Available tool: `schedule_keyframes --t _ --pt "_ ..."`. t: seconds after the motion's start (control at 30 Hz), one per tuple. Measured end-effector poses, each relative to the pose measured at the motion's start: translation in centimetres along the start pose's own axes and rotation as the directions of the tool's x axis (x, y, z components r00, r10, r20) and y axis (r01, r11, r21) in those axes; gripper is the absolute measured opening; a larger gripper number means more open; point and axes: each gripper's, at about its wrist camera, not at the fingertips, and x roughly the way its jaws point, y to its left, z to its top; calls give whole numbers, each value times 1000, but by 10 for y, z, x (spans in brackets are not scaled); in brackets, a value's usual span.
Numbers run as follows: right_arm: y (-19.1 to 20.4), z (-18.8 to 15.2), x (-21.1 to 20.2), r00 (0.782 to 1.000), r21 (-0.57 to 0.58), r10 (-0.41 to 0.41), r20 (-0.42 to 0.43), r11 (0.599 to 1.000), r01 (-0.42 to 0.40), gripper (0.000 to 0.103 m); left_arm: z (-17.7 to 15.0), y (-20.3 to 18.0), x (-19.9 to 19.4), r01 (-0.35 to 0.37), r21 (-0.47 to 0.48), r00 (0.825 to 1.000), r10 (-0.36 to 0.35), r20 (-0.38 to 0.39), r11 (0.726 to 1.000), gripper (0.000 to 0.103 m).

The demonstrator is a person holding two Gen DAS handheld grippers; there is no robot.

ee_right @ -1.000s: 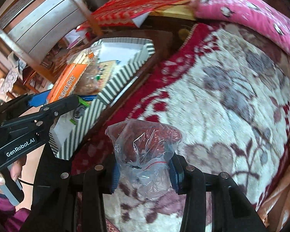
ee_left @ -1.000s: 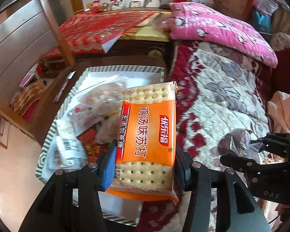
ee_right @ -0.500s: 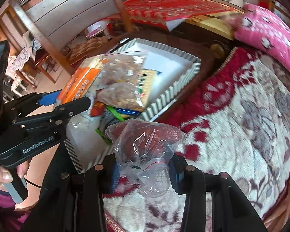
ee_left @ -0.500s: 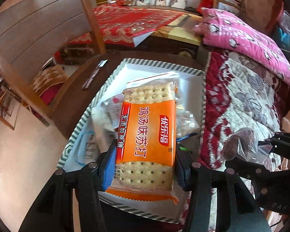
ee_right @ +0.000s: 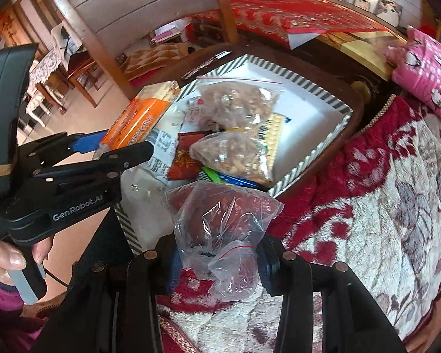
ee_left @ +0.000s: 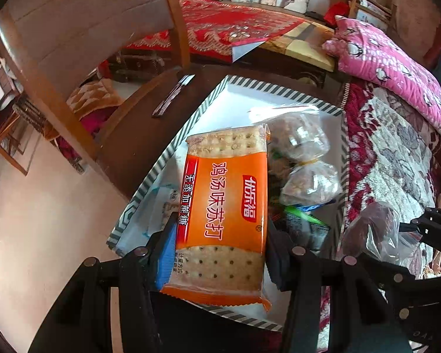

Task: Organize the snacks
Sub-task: 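Carry the orange cracker pack and red dates bag over the tray, then lower both snacks into the tray and open both grippers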

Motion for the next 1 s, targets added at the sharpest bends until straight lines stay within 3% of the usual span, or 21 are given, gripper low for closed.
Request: schedule_keyframes --t 0.23,0.47,0.9,1.0 --pt "15 11 32 998 -25 37 -58 999 -39 45 1 13 10 -20 -24 1000 20 -22 1000 51" --pt "14 27 59 997 -24 22 -80 999 -24 45 3 19 19 -24 -38 999 23 -36 999 51" --pt "0 45 67 998 14 5 -67 1000 -4 47 14 9 26 -39 -1 999 39 -33 999 51" --pt "2 40 58 999 14 7 -50 1000 -6 54 12 10 22 -35 -10 999 34 -29 999 52"
